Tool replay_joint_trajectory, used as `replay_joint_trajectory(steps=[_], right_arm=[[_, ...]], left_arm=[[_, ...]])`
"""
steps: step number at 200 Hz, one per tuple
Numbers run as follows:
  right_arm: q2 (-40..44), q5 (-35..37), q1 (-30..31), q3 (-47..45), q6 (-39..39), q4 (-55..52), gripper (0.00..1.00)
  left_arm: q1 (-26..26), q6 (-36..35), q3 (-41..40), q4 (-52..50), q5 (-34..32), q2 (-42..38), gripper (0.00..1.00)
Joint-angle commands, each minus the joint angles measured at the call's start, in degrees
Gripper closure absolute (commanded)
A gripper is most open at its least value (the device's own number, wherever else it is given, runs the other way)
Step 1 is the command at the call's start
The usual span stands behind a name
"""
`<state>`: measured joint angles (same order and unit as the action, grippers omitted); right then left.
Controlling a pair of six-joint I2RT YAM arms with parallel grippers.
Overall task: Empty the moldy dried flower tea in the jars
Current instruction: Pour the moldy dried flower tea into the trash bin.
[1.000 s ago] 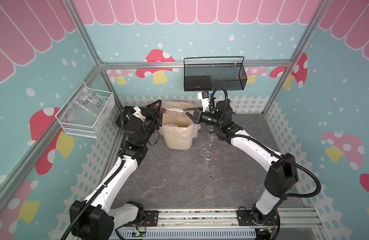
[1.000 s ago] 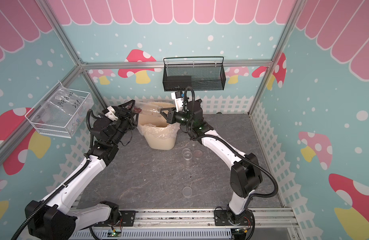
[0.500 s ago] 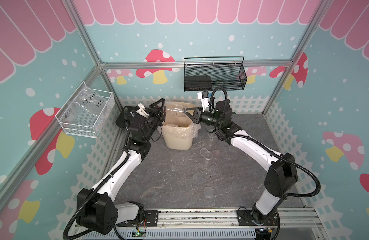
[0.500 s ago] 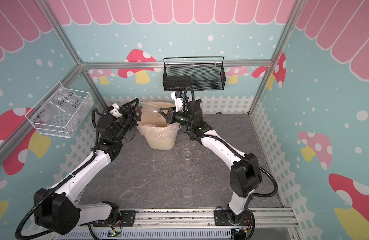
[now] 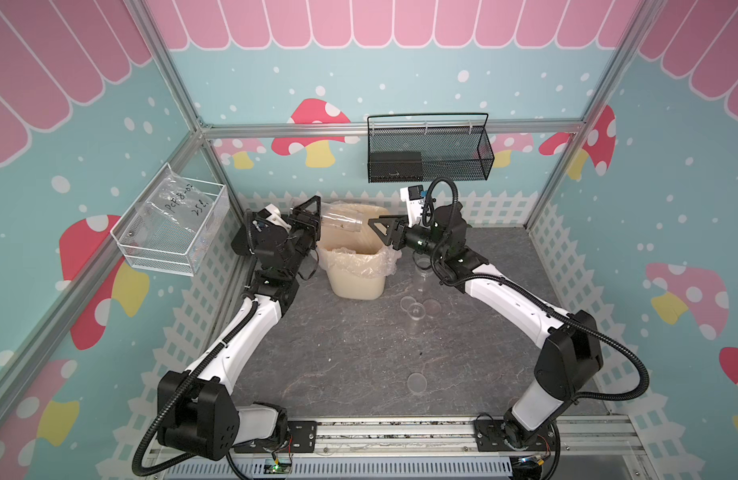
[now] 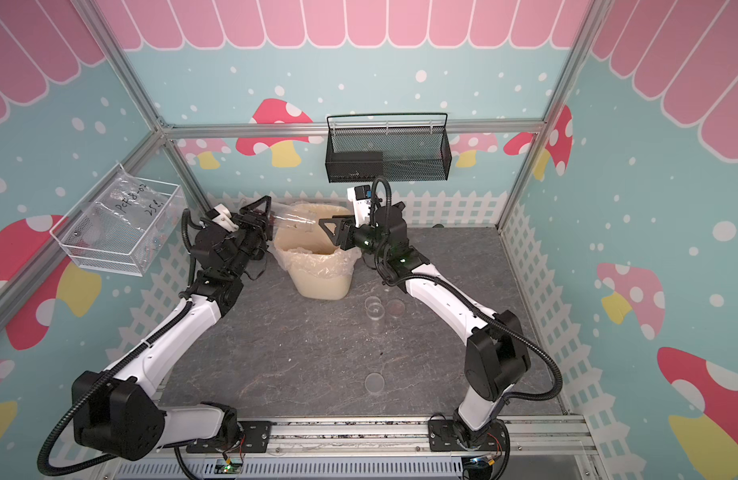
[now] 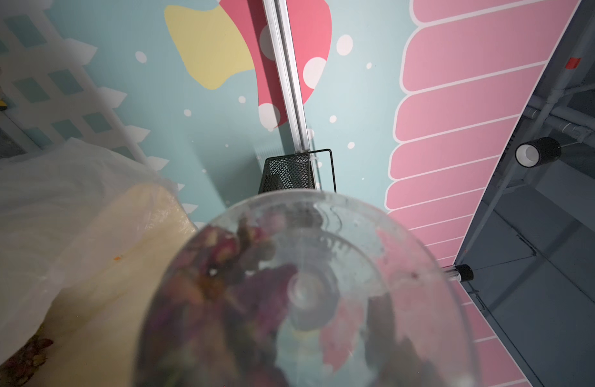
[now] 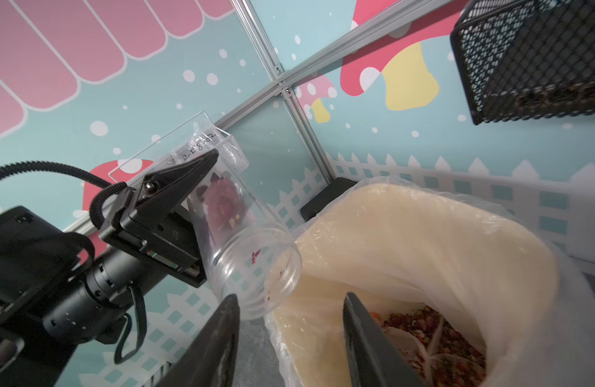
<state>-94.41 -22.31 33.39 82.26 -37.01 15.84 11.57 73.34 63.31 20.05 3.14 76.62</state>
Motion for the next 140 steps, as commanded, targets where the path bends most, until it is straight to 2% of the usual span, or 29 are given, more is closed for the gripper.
replay_joint_trajectory(steps=[1, 31, 58, 93, 108, 134, 140], right_arm=[[4.43, 4.09, 0.06, -3.04, 4.12, -1.31, 0.39], [8.56, 5.47, -0.06, -8.67, 6.60, -1.84, 0.30], [11.49, 6.66, -0.06, -12.02, 8.91, -4.46, 0.29], [16.54, 9.39, -0.08, -17.45, 11.22, -6.31, 0.29], [18.63, 10.85, -0.07, -20.07, 12.02, -6.68, 0.29], [21.83, 12.58, -0.08, -23.85, 13.07, -7.02, 0.29], [22.51, 12.96, -0.13, -24.50, 13.32, -7.12, 0.29]], left_arm=[[-0.24, -13.16, 5.58, -5.08, -2.36, 0.68, 0.80], [-0.15, -24.75, 10.17, -10.47, -3.75, 3.27, 0.80], [0.52, -30.16, 12.25, -11.13, -4.46, 5.90, 0.80], [3.23, -42.58, 14.19, -12.50, -10.72, 8.98, 0.81], [5.23, -49.44, 14.59, -12.45, -13.95, 9.92, 0.82], [11.42, -67.03, 15.36, -11.80, -21.04, 11.29, 0.85], [13.69, -71.74, 15.52, -11.31, -24.42, 11.50, 0.86]])
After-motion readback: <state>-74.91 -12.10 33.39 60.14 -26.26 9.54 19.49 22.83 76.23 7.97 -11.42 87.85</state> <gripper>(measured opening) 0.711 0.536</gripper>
